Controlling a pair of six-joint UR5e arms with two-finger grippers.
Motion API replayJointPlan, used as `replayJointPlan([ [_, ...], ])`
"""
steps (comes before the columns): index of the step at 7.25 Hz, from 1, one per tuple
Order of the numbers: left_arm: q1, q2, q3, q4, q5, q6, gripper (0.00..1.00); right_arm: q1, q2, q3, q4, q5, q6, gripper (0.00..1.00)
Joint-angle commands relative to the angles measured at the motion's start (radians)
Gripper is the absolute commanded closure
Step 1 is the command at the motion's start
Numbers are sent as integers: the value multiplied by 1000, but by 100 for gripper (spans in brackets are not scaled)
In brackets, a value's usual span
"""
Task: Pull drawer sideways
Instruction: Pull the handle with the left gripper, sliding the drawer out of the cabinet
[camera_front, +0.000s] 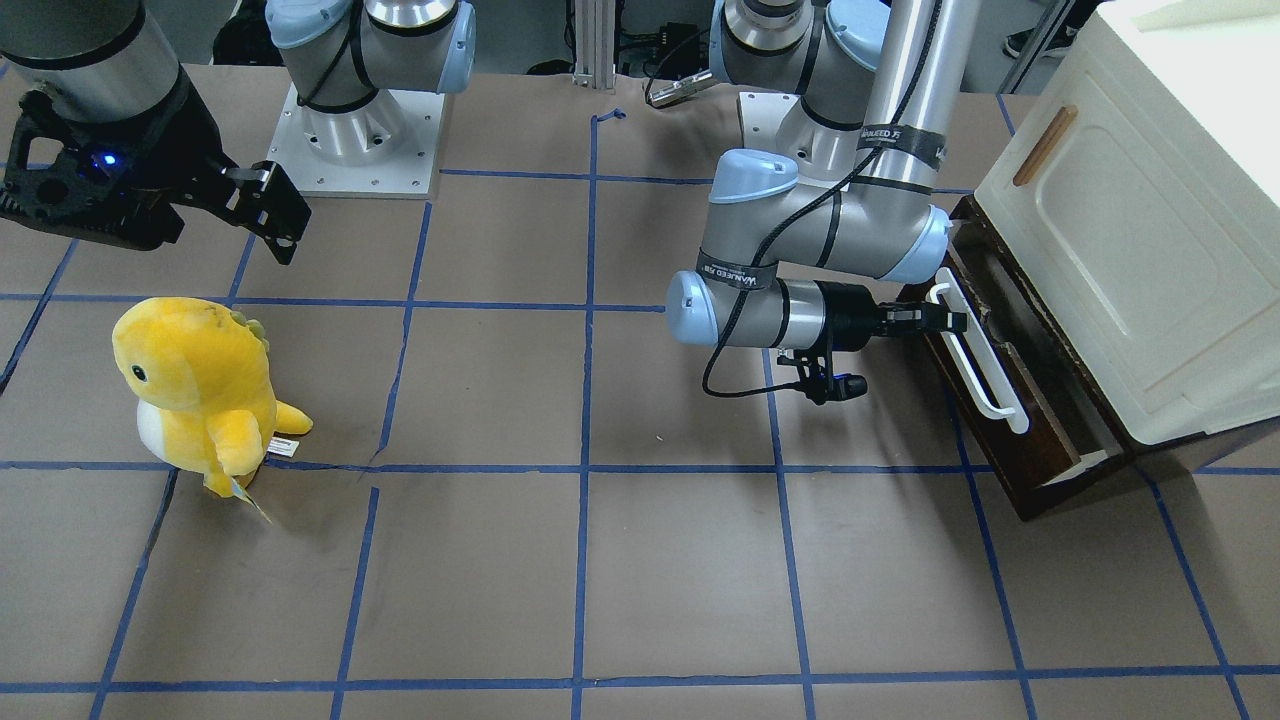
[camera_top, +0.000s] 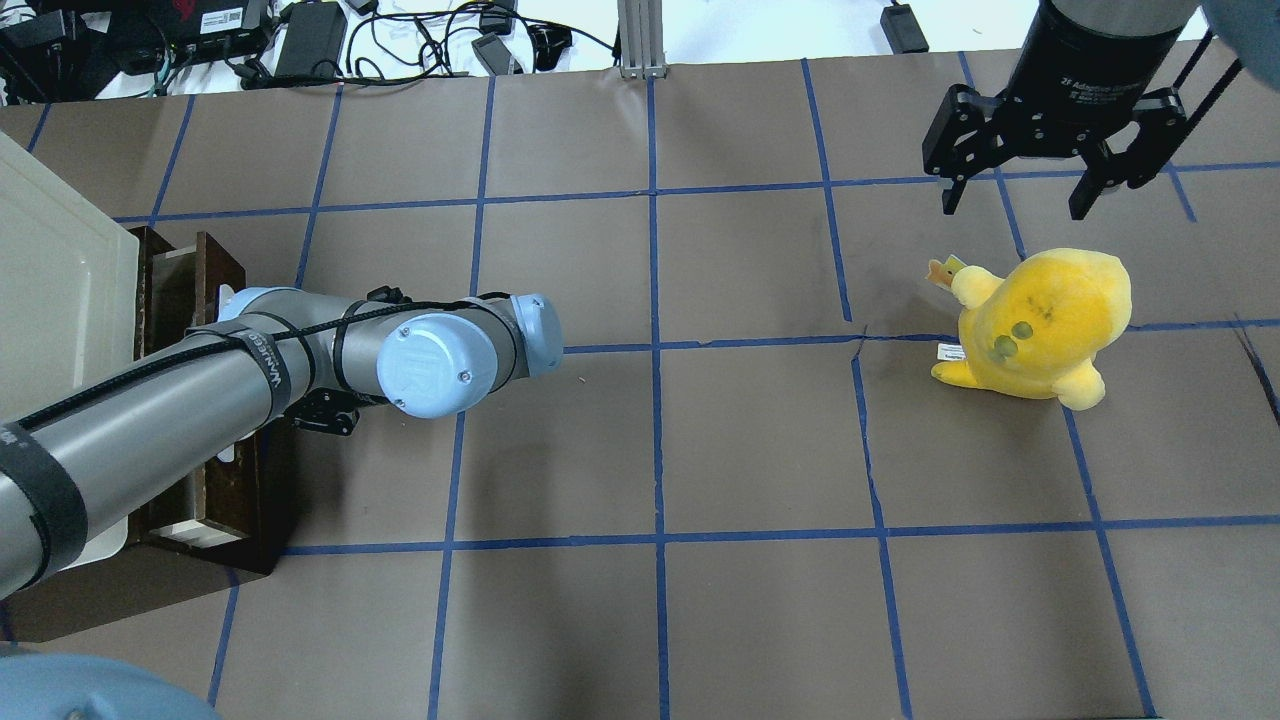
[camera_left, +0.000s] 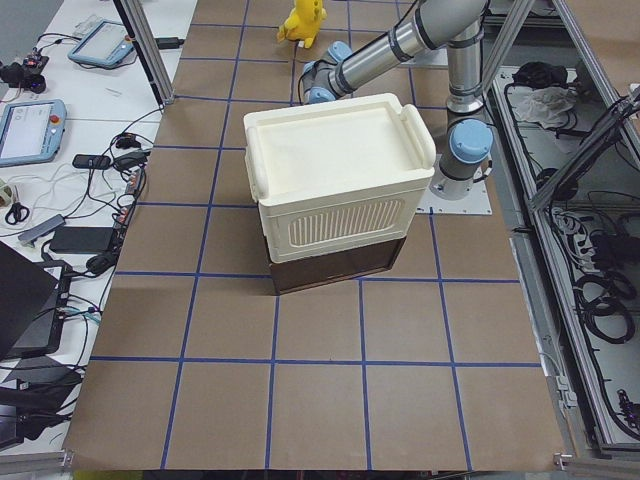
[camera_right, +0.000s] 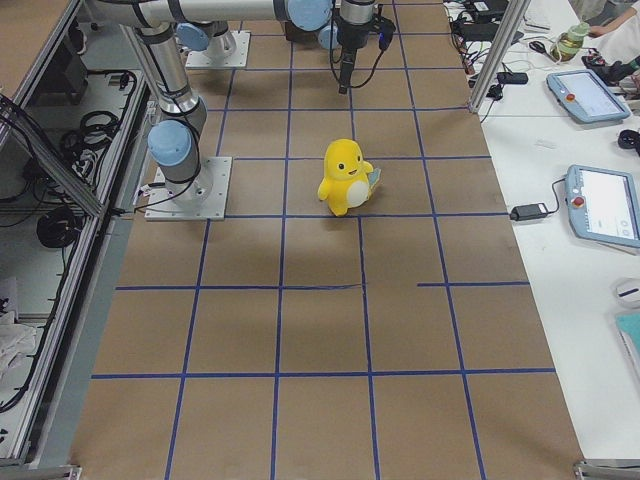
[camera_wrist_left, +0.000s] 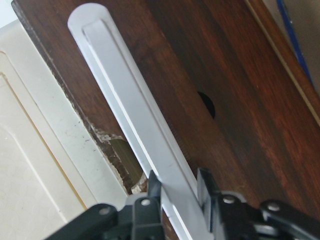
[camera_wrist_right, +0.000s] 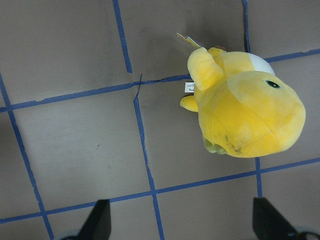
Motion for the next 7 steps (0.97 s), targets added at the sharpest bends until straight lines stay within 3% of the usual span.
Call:
replayJointPlan([
  [1, -14, -1, 2, 4, 1, 2, 81, 1, 0, 0, 0, 0, 0, 0],
  [7, -86, -6, 26, 7, -4, 5, 81, 1, 0, 0, 0, 0, 0, 0],
])
